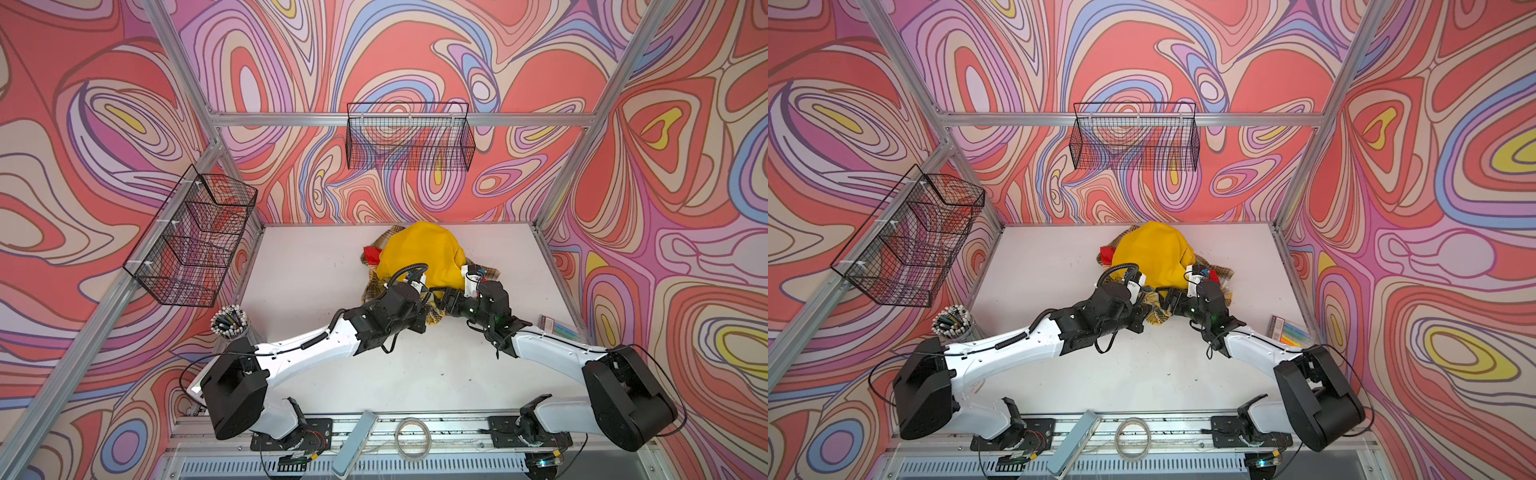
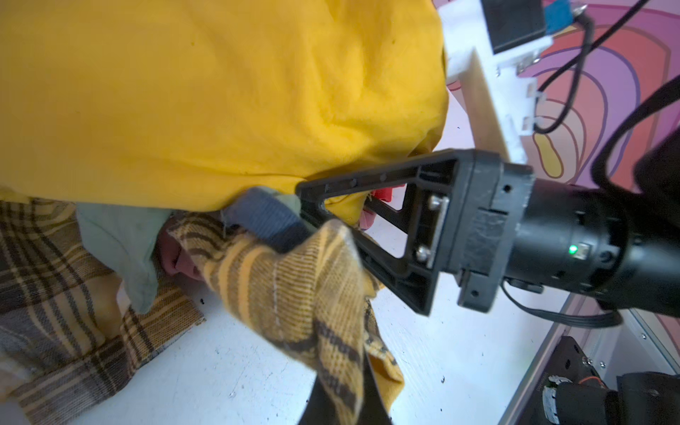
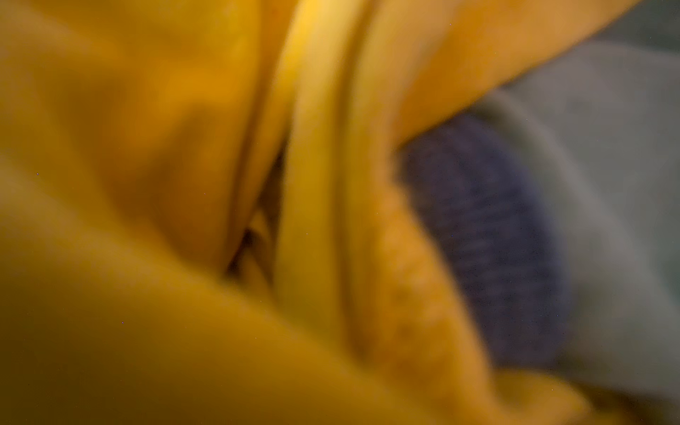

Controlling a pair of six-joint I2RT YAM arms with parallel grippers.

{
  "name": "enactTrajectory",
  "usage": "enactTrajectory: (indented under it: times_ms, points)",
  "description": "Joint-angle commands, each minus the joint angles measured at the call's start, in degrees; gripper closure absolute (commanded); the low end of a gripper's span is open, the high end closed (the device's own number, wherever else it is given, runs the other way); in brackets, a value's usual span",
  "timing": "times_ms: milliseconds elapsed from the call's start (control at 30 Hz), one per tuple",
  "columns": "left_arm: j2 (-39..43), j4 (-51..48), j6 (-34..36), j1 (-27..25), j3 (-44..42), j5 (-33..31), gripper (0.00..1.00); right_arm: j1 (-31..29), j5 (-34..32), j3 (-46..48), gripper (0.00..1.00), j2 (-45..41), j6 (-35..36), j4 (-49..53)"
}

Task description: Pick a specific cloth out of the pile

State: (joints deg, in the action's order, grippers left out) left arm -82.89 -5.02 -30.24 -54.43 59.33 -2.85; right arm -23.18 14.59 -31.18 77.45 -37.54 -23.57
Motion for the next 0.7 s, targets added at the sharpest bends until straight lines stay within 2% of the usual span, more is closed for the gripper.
enactTrajectory:
  times_ms: [0, 367, 667]
  points:
    - [3.26, -3.64, 0.17, -1.11, 4.62, -0.14, 1.00, 1.62, -0.32, 0.69, 0.06, 0.88, 0.20, 0.08]
    - [3.13, -8.69, 3.40, -2.34, 13.12, -0.45, 1.00, 4.31, -0.50, 0.07, 0.07, 5.69, 1.94, -1.08]
    - [3.22, -17.06, 10.02, -2.93, 25.60, -2.08, 1.00, 6.74, 1.23, -2.04, 0.02, 4.40, 1.85, 0.42]
